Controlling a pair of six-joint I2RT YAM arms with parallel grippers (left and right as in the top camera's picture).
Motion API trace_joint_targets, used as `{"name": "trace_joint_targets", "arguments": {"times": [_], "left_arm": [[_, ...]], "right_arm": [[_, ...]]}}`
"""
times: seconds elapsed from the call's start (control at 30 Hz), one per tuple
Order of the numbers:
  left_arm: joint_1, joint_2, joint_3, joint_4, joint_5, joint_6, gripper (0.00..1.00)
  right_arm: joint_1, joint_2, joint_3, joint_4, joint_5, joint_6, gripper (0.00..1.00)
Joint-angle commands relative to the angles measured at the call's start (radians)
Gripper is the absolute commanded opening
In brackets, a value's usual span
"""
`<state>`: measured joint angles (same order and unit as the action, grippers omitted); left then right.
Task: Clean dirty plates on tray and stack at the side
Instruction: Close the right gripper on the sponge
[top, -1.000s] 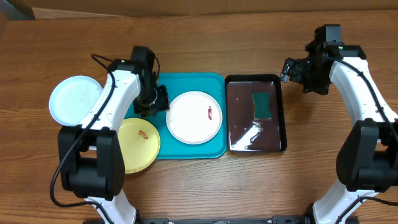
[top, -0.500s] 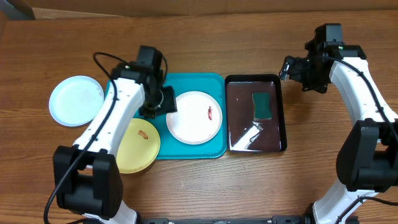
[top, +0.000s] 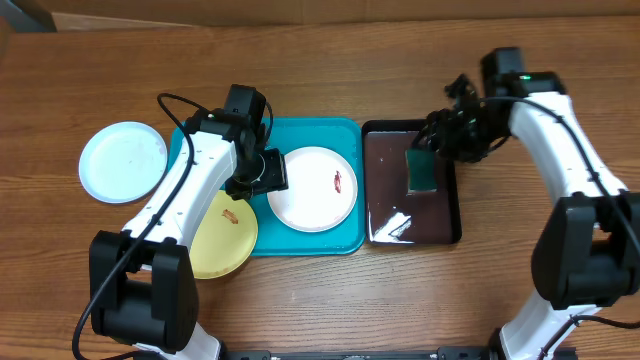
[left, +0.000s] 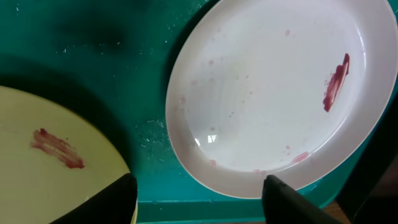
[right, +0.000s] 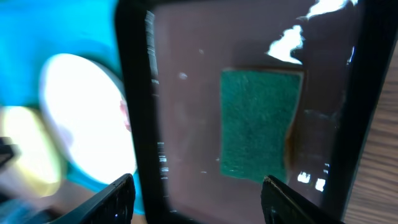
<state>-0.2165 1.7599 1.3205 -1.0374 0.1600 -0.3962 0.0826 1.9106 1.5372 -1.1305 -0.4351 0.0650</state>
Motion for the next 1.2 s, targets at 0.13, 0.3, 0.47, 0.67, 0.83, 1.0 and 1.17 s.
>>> {"name": "trace_joint_targets", "arguments": {"times": [0.13, 0.3, 0.47, 0.67, 0.83, 1.0, 1.17], "left_arm": [[-0.007, -0.008, -0.005, 0.003, 0.0, -0.012, 0.87], [-0.007, -0.008, -0.005, 0.003, 0.001, -0.012, 1.0], [-0.007, -0.008, -0.005, 0.003, -0.007, -0.011, 1.0], [-0.006, -0.008, -0.005, 0.003, -0.007, -0.011, 1.0], [-0.006, -0.008, -0.005, 0.036, -0.007, -0.012, 1.0], [-0.006, -0.008, -0.005, 0.058, -0.007, -0.011, 1.0], [-0.006, -0.008, -0.005, 0.058, -0.007, -0.011, 1.0]], "right_arm": [[0.141, -0.001, -0.002, 0.019, 0.445, 0.151, 0.68], [0.18, -0.001, -0.052, 0.082, 0.507, 0.172, 0.7], [0.18, -0.001, -0.145, 0.177, 0.509, 0.172, 0.7], [0.181, 0.001, -0.22, 0.277, 0.484, 0.171, 0.7], [0.182, 0.001, -0.224, 0.284, 0.463, 0.171, 0.7], [0.182, 0.001, -0.246, 0.291, 0.448, 0.171, 0.67], [0.182, 0.001, -0.277, 0.327, 0.448, 0.167, 0.67]]}}
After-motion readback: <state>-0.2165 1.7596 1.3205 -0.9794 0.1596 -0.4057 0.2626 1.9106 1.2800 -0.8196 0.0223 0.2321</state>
